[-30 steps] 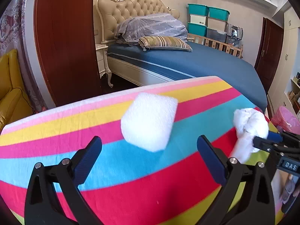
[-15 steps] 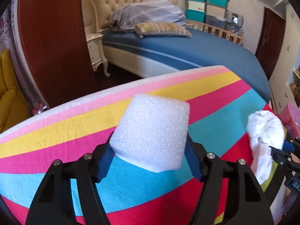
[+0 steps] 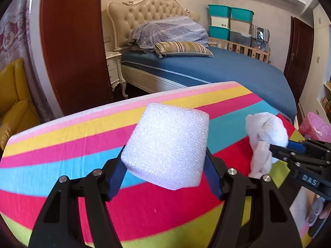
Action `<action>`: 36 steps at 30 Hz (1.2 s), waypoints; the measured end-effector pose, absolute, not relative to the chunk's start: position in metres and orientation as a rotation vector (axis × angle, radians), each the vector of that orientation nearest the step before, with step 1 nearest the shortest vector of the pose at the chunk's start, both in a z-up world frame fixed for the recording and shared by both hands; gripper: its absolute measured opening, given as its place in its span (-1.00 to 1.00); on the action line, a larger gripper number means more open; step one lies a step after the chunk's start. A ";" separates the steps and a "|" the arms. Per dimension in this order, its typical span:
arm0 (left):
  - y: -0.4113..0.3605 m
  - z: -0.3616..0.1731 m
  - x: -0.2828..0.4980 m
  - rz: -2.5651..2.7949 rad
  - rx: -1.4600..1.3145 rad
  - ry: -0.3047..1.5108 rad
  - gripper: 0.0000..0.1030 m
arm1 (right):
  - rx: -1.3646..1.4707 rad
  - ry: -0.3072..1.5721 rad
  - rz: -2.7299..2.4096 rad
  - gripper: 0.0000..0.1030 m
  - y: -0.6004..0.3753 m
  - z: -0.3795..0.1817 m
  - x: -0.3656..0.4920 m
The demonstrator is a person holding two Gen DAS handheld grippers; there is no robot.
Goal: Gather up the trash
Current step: 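Carry the foam block and plastic bag to the pink bin and open both grippers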
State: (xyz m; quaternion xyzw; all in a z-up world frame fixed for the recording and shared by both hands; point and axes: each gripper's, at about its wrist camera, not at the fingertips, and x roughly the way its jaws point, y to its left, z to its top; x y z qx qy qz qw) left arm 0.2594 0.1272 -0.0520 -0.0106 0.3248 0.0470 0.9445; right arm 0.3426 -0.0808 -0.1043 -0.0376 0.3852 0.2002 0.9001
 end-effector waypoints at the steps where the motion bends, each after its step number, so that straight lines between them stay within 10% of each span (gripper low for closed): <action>1: 0.126 -0.052 0.254 0.099 -0.033 0.659 0.27 | -0.081 0.797 0.413 -0.38 -0.080 -0.104 0.343; 36: 0.075 -0.030 0.104 0.081 -0.101 0.515 0.28 | -0.160 0.578 0.483 -0.38 -0.137 -0.070 0.152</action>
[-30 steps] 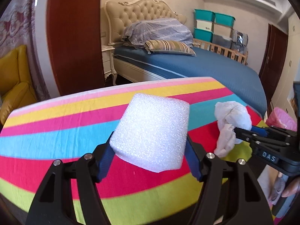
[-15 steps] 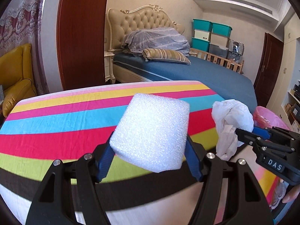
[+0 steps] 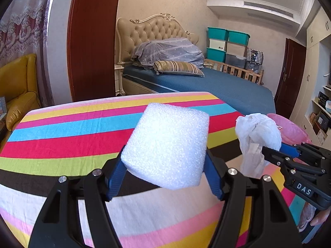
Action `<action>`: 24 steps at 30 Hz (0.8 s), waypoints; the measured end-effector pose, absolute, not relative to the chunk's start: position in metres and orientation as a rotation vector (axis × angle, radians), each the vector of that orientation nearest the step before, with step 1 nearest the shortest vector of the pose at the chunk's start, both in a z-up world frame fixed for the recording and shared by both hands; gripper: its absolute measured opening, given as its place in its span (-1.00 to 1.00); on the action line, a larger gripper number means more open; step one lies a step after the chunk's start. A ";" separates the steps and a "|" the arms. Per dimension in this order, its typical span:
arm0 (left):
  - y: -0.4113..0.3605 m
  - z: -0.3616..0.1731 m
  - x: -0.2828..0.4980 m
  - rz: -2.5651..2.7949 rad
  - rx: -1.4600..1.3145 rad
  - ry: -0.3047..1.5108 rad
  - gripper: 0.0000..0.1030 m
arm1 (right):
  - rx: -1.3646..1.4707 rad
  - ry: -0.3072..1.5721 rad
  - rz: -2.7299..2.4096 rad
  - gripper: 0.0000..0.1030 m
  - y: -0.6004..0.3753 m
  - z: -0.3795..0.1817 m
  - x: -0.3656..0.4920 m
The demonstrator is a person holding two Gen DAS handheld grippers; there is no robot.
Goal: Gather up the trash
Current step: 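Carry the foam block and plastic bag to the pink bin and open both grippers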
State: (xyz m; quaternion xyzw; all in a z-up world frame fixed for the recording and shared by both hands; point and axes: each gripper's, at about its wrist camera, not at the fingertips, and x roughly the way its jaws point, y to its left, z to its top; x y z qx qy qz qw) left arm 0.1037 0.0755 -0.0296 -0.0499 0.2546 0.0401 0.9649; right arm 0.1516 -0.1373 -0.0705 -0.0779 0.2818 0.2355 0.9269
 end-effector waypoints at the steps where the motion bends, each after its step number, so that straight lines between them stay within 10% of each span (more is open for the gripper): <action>1: 0.074 -0.030 0.102 0.079 -0.103 0.514 0.28 | -0.166 0.572 0.484 -0.38 -0.138 -0.070 0.147; 24: -0.007 -0.010 0.084 -0.104 -0.022 0.454 0.29 | -0.111 0.466 0.380 -0.38 -0.251 -0.045 0.098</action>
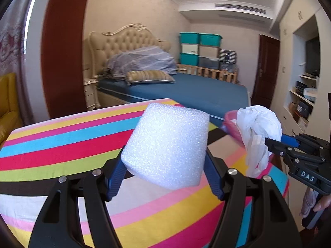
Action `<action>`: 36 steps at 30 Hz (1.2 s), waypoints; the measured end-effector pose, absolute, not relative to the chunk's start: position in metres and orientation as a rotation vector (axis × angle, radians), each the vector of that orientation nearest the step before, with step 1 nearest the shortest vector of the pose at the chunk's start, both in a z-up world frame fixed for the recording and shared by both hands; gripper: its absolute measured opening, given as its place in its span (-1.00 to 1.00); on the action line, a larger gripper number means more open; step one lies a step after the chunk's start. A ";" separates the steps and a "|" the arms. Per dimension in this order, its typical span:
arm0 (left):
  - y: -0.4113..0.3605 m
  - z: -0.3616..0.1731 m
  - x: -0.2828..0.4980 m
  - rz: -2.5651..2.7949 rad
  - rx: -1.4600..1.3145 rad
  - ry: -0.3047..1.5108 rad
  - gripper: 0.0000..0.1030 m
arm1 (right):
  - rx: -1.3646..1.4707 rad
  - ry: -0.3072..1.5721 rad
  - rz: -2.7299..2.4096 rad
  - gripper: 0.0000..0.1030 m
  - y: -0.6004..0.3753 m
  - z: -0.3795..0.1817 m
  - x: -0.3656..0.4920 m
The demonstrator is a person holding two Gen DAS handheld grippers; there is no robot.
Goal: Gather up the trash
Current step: 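Carry the foam block and plastic bag to the pink bin and open both grippers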
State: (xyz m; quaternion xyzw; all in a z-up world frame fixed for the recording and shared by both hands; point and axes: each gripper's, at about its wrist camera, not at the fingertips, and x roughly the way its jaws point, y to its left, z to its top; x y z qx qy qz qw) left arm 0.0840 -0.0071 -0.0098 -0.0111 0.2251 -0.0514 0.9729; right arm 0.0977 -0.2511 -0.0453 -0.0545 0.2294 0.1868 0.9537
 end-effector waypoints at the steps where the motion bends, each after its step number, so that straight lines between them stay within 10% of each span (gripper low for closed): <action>1: -0.012 -0.010 0.085 -0.118 -0.017 0.458 0.29 | -0.103 0.463 0.365 -0.38 -0.260 -0.045 0.097; 36: -0.235 -0.011 0.220 -0.495 0.018 0.489 0.30 | -0.004 0.506 0.199 -0.36 -0.464 -0.042 0.226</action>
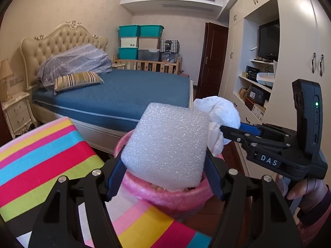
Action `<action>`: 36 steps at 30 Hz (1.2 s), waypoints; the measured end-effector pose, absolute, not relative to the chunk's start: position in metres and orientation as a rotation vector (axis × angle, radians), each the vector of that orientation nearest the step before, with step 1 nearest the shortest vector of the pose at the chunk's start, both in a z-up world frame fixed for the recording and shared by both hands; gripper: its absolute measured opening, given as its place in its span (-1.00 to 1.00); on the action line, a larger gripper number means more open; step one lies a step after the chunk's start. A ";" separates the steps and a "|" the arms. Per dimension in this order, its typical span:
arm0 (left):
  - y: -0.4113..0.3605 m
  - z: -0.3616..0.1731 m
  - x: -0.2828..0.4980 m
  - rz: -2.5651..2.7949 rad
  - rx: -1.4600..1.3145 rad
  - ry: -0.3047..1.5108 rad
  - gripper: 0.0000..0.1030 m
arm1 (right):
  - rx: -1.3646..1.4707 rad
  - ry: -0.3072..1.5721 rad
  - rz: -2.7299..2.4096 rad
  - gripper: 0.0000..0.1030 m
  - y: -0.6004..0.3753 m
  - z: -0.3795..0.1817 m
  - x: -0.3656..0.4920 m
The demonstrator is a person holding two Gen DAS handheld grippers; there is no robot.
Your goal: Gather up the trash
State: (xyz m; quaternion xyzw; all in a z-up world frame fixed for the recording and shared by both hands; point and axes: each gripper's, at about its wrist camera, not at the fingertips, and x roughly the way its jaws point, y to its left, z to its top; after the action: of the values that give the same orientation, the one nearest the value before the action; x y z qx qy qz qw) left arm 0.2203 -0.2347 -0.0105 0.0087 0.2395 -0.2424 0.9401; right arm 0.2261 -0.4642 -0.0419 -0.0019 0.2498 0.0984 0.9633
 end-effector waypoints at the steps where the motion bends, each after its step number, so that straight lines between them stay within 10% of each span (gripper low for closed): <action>1: -0.237 -0.012 0.224 -0.495 0.012 0.494 0.30 | -0.008 0.513 0.198 -0.36 -0.464 -0.042 0.232; 8: -0.246 -0.016 0.256 -0.514 -0.057 0.506 0.33 | -0.036 0.529 0.264 -0.26 -0.465 -0.041 0.271; 11: -0.243 -0.015 0.266 -0.477 -0.082 0.482 0.66 | 0.018 0.515 0.313 0.27 -0.473 -0.042 0.287; 26: -0.172 -0.008 0.237 -0.323 -0.091 0.457 0.91 | 0.049 0.423 0.198 0.27 -0.468 -0.022 0.206; 36: -0.157 0.012 0.186 -0.268 -0.002 0.409 0.91 | 0.046 0.374 0.131 0.65 -0.432 -0.006 0.122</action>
State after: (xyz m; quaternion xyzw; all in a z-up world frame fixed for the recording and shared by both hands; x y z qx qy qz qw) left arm 0.1857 -0.1568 0.0124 -0.0011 0.2024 -0.1327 0.9703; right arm 0.1219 -0.4319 -0.0060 0.0230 0.1857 0.0649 0.9802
